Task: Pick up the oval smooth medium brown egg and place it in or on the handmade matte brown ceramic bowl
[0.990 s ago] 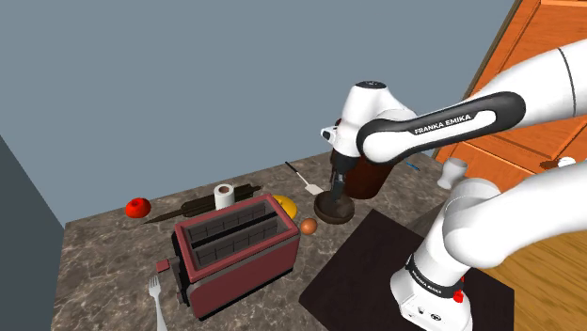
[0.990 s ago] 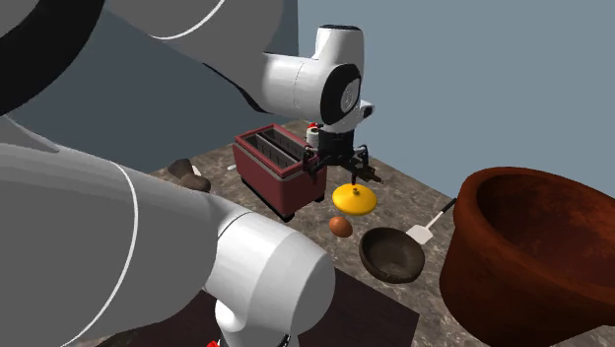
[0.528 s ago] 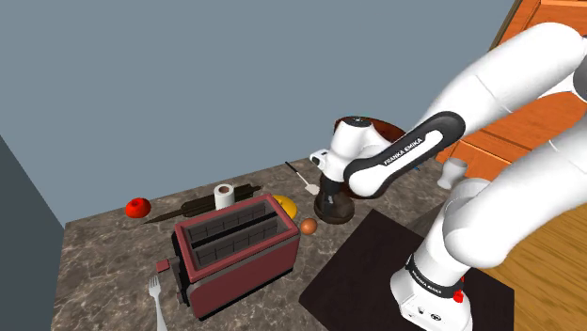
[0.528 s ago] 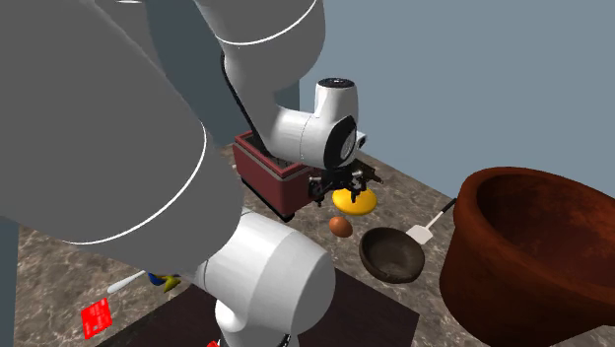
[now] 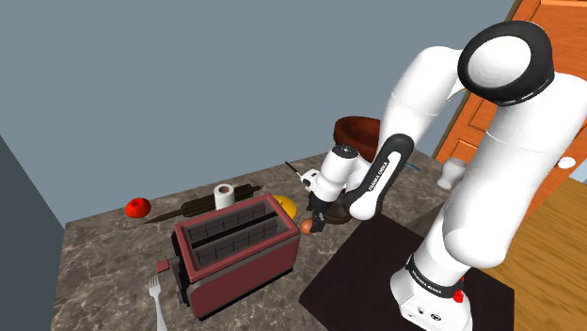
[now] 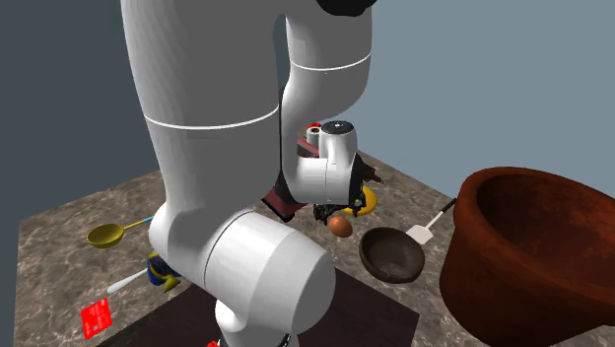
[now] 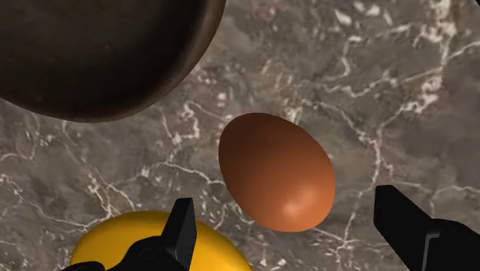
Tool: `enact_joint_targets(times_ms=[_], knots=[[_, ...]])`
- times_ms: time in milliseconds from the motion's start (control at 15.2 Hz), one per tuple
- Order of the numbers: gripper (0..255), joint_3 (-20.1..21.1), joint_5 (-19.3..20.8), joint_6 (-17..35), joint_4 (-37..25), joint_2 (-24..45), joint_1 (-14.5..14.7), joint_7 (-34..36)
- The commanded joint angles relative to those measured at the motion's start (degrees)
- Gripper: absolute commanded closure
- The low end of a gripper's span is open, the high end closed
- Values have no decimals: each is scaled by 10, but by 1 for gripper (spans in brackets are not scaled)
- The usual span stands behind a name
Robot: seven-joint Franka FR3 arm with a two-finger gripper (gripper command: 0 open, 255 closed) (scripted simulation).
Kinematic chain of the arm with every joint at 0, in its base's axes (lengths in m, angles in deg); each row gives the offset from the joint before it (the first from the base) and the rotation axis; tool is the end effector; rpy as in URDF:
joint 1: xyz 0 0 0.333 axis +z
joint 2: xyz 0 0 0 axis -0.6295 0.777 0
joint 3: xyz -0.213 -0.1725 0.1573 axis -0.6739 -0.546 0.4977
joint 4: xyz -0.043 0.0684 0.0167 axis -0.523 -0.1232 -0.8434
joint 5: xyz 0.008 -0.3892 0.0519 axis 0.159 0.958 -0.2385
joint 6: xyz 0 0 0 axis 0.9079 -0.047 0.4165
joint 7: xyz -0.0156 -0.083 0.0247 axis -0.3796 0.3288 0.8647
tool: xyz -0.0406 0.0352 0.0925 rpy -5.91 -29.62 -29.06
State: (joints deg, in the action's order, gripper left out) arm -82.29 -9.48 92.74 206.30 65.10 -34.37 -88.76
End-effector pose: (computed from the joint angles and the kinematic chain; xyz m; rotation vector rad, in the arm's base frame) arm 0.3569 0.0294 0.1862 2.7991 1.2108 0.2429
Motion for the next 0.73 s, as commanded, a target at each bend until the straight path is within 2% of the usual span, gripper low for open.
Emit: enact_joint_targets(times_ms=[0,132,264,660], knots=[[0,-48,53,27,-11,34,35,38],[0,-81,59,48,-21,63,68,47],[0,-100,56,68,-30,92,89,49],[0,-103,52,74,-32,100,94,47]])
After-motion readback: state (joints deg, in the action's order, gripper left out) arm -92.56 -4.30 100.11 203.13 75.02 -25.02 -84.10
